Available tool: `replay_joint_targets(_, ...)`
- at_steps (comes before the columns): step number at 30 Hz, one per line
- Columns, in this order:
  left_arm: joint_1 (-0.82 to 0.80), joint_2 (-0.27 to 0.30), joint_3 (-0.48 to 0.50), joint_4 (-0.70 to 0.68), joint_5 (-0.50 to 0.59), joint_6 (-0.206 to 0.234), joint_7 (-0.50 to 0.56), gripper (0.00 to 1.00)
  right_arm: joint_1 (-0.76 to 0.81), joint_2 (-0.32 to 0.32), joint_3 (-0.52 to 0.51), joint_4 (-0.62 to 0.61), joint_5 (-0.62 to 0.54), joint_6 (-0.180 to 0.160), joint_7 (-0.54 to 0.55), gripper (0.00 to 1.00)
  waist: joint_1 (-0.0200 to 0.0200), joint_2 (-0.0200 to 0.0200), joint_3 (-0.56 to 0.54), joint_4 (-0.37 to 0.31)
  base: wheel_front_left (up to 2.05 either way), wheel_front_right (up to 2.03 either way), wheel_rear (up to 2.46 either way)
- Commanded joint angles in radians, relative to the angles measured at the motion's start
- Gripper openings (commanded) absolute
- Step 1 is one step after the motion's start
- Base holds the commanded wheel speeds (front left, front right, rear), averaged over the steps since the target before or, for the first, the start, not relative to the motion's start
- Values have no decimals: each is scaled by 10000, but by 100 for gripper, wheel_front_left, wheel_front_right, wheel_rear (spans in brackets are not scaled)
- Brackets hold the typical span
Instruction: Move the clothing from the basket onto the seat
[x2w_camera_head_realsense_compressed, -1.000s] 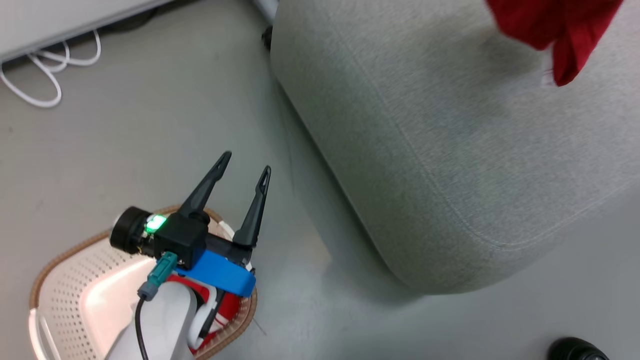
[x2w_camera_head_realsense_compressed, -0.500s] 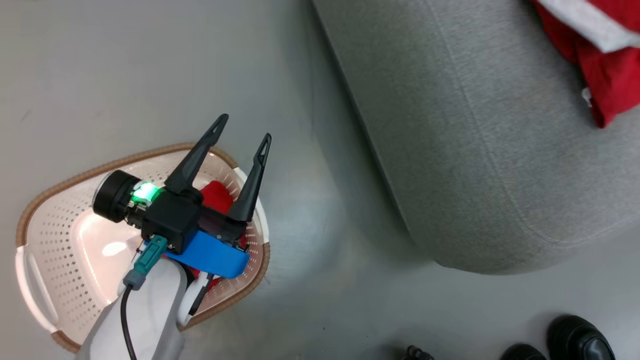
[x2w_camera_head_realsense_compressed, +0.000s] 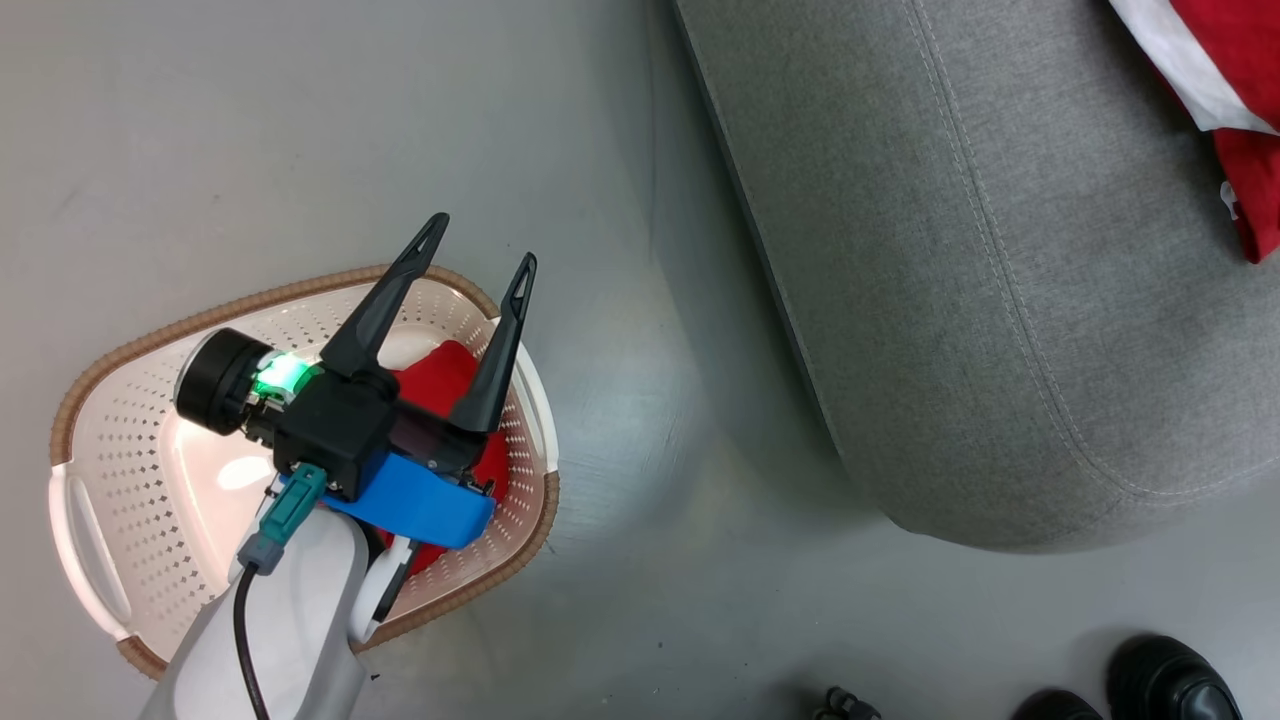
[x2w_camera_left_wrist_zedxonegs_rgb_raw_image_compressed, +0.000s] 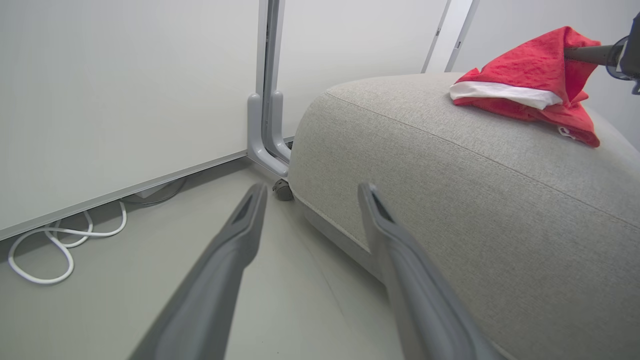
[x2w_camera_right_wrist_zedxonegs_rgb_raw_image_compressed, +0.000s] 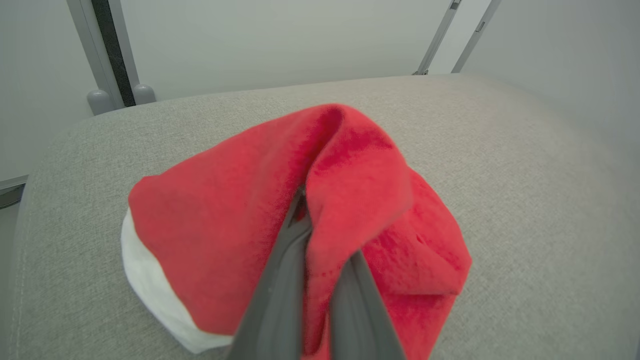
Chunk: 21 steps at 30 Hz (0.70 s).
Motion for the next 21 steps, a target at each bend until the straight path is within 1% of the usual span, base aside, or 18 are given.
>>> replay_joint_targets(1, -145, -24, 28, 38, 64, 3, -27, 100, -6, -6, -67, -70, -199, 1, -43, 74, -1, 0, -33, 6, 0, 0, 0)
replay_joint_targets(2, -155, -36, 24, 60, 61, 3, -27, 100, 9, -16, -114, -6, -266, -1, -42, 100, -1, 0, -54, 8, 0, 0, 0)
replay_joint_targets(8, -201, -82, 62, 133, -20, 1, -27, 100, -18, -18, -287, 48, -657, 1, -40, 100, -1, 0, -167, 31, 0, 0, 0)
replay_joint_targets(14, -117, -153, 110, 171, -51, 0, -27, 100, 85, 55, -453, 0, -774, 1, -41, 100, -1, 0, -293, 40, 0, 0, 0)
replay_joint_targets(21, -12, -434, 163, 379, -164, -2, -27, 100, 527, 58, -212, -100, -1097, -1, -40, 100, -1, 0, -802, 138, 0, 0, 0)
